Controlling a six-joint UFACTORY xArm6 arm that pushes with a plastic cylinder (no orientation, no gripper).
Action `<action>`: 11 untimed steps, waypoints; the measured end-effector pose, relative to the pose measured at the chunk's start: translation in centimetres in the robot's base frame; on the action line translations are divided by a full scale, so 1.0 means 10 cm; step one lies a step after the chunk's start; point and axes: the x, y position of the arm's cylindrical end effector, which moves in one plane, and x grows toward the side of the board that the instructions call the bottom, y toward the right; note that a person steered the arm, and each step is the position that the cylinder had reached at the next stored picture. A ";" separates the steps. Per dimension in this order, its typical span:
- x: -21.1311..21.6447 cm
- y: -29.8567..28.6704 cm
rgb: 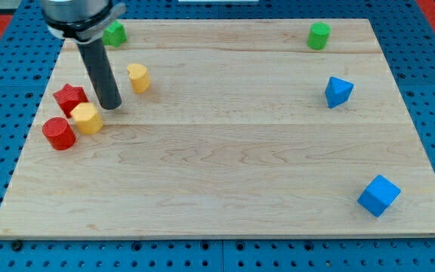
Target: Push the yellow heart to the top right of the red star
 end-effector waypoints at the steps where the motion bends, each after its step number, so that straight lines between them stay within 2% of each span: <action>1: -0.23 0.89; 2: -0.47 1.47; 3: -0.79 0.81; 4: -0.12 0.21; 5: 0.30 -0.16; 6: 0.02 0.59; 7: -0.43 1.04; 8: -0.67 0.39; 9: -0.44 -0.44; 10: -0.55 -0.39; 11: -1.02 -0.78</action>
